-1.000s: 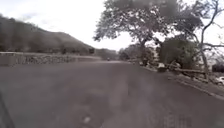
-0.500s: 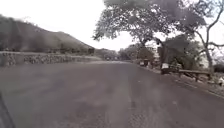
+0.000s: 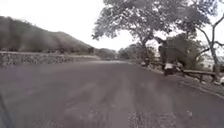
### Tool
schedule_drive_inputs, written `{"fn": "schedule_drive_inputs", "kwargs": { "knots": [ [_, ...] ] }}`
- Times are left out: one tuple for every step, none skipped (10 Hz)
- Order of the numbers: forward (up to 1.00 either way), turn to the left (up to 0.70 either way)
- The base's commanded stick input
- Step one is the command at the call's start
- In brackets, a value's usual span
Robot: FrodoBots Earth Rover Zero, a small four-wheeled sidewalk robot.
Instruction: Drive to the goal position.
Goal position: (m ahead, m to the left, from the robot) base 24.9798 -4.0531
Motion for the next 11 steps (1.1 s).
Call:
{"fn": "schedule_drive_inputs", "kwargs": {
  "knots": [
    [0.7,0.0],
    [0.7,0.0],
    [0.7,0.0],
    [0.7,0.0],
    [0.7,0.0],
    [0.7,0.0],
    [0.7,0.0],
    [0.7,0.0],
    [0.7,0.0],
    [0.7,0.0],
    [0.7,0.0]
  ]
}}
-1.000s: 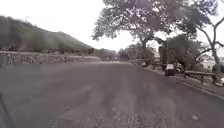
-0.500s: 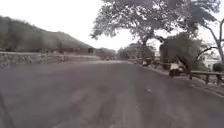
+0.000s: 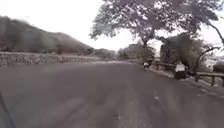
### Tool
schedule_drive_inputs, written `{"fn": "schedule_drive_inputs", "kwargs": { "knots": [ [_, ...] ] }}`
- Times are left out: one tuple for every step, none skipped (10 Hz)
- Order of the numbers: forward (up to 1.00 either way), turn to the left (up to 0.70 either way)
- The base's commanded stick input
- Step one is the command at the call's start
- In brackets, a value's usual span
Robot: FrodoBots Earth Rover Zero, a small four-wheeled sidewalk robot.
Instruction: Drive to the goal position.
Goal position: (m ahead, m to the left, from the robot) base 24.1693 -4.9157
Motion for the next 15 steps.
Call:
{"fn": "schedule_drive_inputs", "kwargs": {
  "knots": [
    [0.7,0.0],
    [0.7,0.0],
    [0.7,0.0],
    [0.7,0.0],
    [0.7,0.0],
    [0.7,0.0],
    [0.7,0.0],
    [0.7,0.0],
    [0.7,0.0],
    [0.7,0.0],
    [0.7,0.0],
    [0.7,0.0],
    [0.7,0.0],
    [0.7,0.0],
    [0.7,0.0]
  ]
}}
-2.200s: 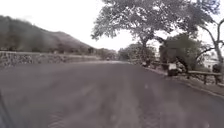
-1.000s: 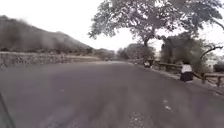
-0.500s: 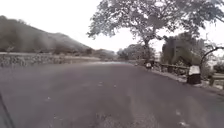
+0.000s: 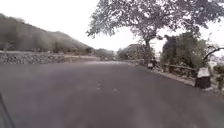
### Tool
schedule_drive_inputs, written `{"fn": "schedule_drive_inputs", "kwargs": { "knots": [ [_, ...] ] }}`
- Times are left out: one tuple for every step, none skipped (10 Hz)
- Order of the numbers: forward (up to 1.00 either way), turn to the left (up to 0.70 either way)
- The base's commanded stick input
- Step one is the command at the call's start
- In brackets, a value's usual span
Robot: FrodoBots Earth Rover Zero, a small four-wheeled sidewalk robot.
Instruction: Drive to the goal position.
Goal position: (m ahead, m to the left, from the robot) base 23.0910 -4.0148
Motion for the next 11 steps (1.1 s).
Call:
{"fn": "schedule_drive_inputs", "kwargs": {
  "knots": [
    [0.7,0.0],
    [0.7,0.0],
    [0.7,0.0],
    [0.7,0.0],
    [0.7,0.0],
    [0.7,0.0],
    [0.7,0.0],
    [0.7,0.0],
    [0.7,0.0],
    [0.7,0.0],
    [0.7,0.0]
  ]
}}
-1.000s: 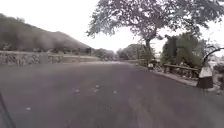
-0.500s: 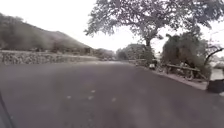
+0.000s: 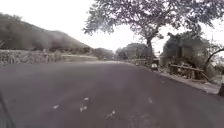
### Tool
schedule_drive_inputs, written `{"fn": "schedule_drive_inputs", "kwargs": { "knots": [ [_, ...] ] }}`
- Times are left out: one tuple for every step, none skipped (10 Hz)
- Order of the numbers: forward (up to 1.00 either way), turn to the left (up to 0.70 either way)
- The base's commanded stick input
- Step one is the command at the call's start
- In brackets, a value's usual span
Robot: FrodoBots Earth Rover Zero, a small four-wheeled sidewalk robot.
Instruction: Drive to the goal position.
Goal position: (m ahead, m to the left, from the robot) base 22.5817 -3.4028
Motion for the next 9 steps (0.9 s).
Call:
{"fn": "schedule_drive_inputs", "kwargs": {
  "knots": [
    [0.7,0.0],
    [0.7,0.0],
    [0.7,0.0],
    [0.7,0.0],
    [0.7,0.0],
    [0.7,0.0],
    [0.7,0.0],
    [0.7,0.0],
    [0.7,0.0]
  ]
}}
